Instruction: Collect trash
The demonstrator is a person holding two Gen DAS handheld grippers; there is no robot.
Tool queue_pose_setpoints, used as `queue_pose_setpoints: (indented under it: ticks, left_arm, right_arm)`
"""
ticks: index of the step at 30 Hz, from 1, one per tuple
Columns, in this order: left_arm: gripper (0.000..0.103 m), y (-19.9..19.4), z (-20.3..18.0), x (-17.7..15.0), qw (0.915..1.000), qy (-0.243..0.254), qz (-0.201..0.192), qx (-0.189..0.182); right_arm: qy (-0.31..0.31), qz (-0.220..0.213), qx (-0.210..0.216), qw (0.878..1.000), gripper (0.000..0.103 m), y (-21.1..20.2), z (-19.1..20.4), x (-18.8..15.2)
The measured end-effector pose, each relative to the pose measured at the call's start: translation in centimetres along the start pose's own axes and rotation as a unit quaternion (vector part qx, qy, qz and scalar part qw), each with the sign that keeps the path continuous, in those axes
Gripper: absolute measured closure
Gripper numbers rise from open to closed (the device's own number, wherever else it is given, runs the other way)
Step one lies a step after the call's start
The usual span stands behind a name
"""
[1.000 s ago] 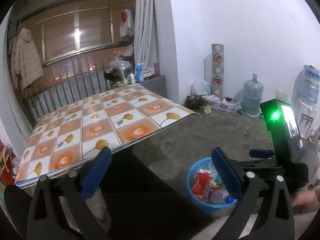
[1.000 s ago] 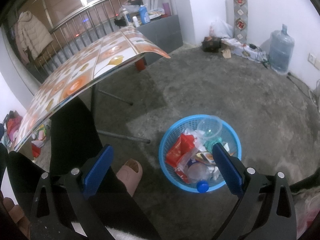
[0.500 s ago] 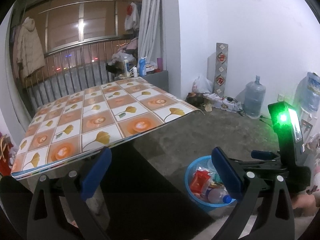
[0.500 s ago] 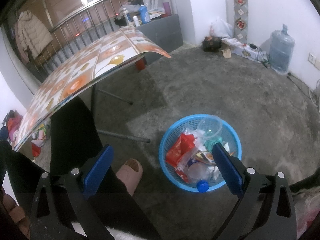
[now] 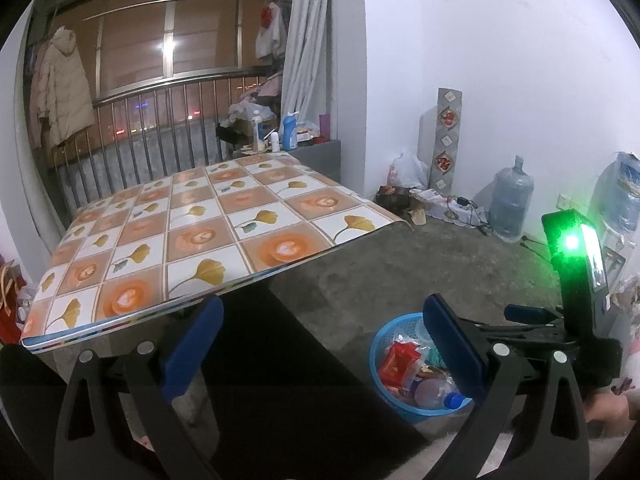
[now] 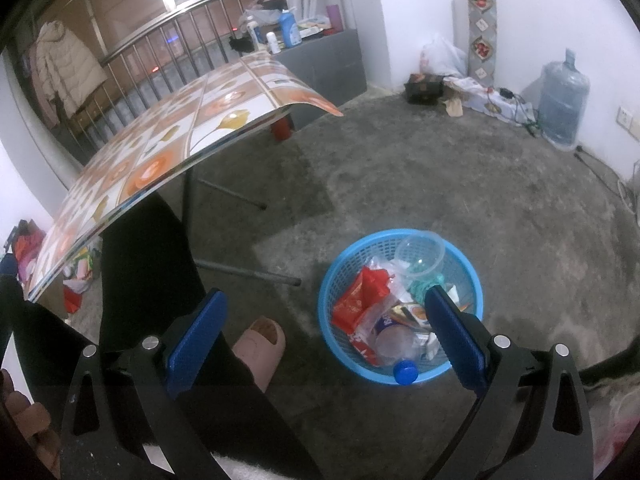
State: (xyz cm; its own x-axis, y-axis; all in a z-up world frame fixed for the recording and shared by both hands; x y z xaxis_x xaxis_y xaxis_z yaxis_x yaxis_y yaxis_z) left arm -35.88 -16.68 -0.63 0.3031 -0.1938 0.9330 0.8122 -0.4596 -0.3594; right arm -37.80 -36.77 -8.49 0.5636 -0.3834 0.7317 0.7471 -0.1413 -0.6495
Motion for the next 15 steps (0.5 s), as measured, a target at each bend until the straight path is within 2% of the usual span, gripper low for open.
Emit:
queue_pose_setpoints:
  ticks: [8,15]
  left_arm:
    - [0.005,-0.04,-0.14,0.25,1.0000,0.007,-0.001,0.007]
    - [0.005,0.43,0.42,0.17,0.9998,-0.017,0.011,-0.003]
  right_arm:
    - [0.008,0.005,0.002,1.000,0.008,0.10,-0.28,-0.22]
    - [0.006,0.005,0.002,1.000,0.008,0.17,-0.33,-0.23]
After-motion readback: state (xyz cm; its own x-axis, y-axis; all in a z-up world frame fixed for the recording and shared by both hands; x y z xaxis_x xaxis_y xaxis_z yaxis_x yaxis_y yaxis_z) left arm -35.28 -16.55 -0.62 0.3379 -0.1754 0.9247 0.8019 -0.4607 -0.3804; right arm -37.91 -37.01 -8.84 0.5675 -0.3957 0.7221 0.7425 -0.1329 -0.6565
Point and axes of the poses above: each gripper's, at about its wrist camera, not at the fingertips, and y roughly the way its jaws point, z to its left, x to its top, the point moved 7 cm from there along y, roughly the way its jaws point, and after that the axes turned 7 degrees about -z, right-handed, at the moved point
